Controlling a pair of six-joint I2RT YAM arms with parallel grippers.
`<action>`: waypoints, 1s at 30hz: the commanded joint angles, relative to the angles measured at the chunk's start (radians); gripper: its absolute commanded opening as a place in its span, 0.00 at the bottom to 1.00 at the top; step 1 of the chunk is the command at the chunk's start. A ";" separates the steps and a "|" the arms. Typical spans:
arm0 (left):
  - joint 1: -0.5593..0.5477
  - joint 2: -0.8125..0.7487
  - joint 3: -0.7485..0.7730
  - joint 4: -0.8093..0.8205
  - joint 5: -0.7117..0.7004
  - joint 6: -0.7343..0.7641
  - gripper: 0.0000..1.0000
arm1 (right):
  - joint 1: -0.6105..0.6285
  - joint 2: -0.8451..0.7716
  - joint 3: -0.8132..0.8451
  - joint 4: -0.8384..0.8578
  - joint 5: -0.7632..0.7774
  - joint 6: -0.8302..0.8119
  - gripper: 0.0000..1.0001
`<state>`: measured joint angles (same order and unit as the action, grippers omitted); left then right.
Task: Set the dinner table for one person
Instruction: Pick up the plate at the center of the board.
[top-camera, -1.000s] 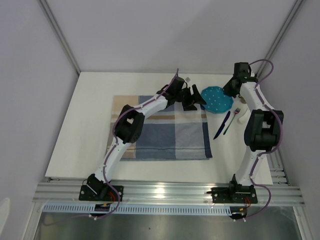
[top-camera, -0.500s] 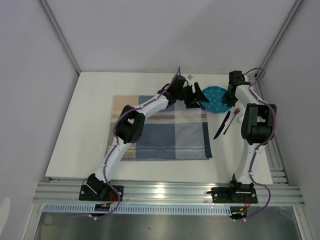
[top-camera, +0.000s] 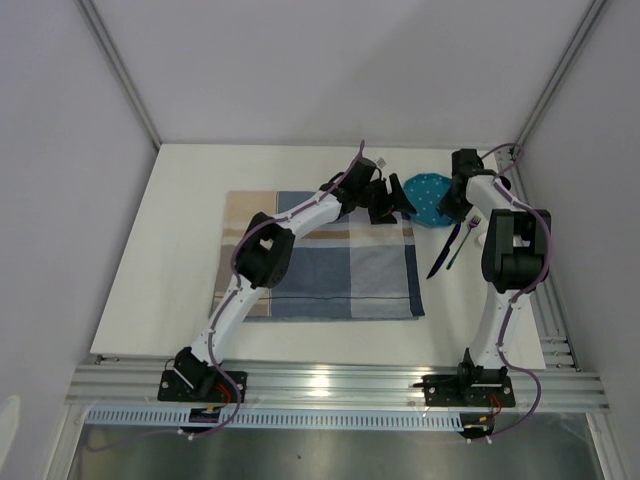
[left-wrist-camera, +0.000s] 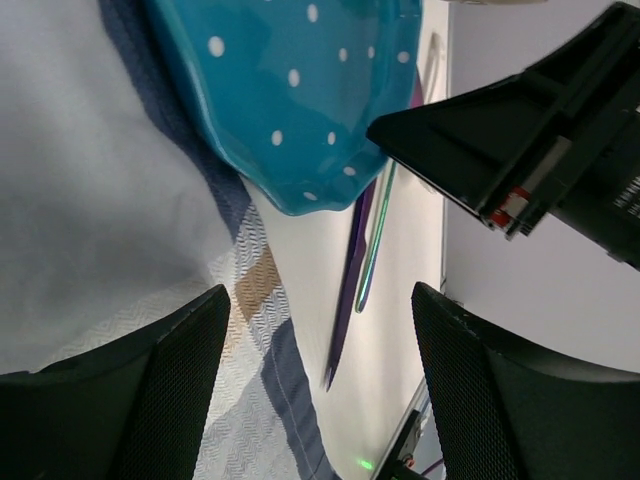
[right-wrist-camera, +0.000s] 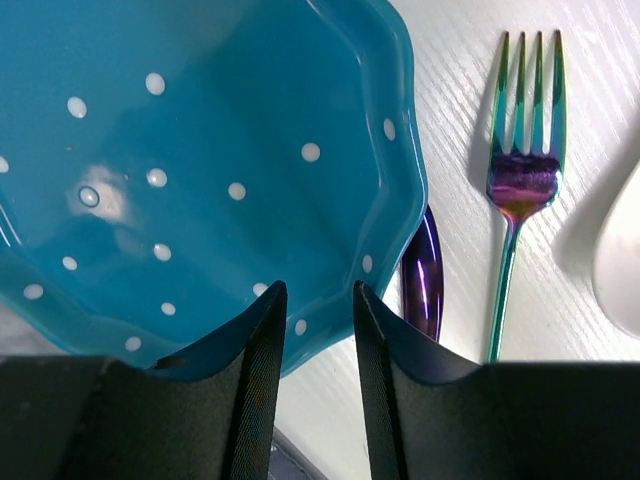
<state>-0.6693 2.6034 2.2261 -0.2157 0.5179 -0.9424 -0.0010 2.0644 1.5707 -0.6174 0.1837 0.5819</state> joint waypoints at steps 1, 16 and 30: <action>-0.010 0.009 0.050 -0.033 -0.033 0.033 0.77 | -0.002 -0.076 -0.017 -0.045 0.014 0.022 0.38; -0.023 -0.034 0.006 -0.042 -0.045 0.106 0.76 | 0.049 -0.145 -0.094 -0.053 0.016 0.061 0.40; -0.026 -0.170 -0.151 -0.036 -0.093 0.225 0.77 | 0.075 -0.075 -0.081 -0.050 -0.001 0.137 0.40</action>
<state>-0.6876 2.5233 2.0869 -0.2527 0.4458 -0.7662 0.0658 1.9831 1.4792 -0.6724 0.1757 0.6834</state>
